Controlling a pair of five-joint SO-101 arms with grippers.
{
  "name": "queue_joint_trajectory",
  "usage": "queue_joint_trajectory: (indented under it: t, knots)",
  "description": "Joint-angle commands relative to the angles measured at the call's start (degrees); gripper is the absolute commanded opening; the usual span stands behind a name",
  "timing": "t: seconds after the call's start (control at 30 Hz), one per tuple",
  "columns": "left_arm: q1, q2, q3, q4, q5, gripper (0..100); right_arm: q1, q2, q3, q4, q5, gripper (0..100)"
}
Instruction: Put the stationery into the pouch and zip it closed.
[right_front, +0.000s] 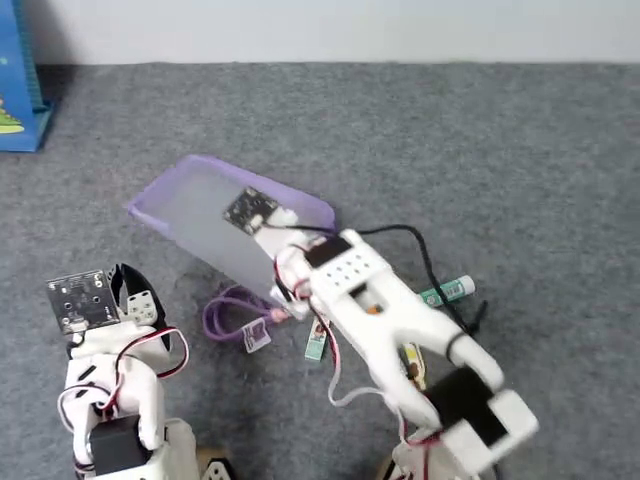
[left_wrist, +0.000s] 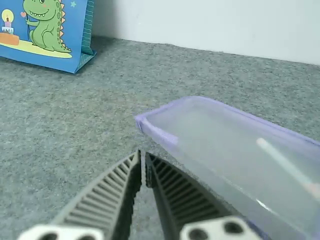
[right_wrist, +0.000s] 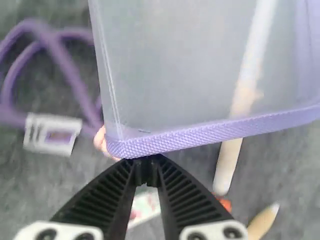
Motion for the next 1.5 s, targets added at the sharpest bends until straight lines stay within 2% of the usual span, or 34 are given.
queue_joint_trajectory:
  t: [0.0, 0.13, 0.2, 0.4, 0.67, 0.97, 1.47]
  knots:
    - [-0.35, -0.7, -0.4, 0.18, -0.18, 2, 0.57, 3.03, -12.04, 1.89, -0.35, 2.0]
    - [-0.35, -0.7, -0.4, 0.18, -0.18, 2, 0.57, 4.44, -17.58, 7.96, -1.14, 9.5]
    - [-0.35, -0.7, -0.4, 0.18, -0.18, 2, 0.48, 4.44, -19.08, 11.91, -5.01, 10.8]
    - [-0.35, -0.7, -0.4, 0.18, -0.18, 2, -0.31, 4.53, -20.92, 19.12, -25.49, 9.7]
    - [-0.35, -0.7, -0.4, 0.18, -0.18, 2, -2.51, 8.57, -20.13, 17.54, -48.44, 9.7]
    - [-0.44, -0.7, -0.4, 0.18, -0.18, 2, -2.68, 16.22, -20.31, 10.68, -53.63, 9.8]
    - [-0.44, -0.7, -0.4, 0.18, -0.26, 2, -5.05, 23.08, -24.0, 9.98, -58.02, 10.2]
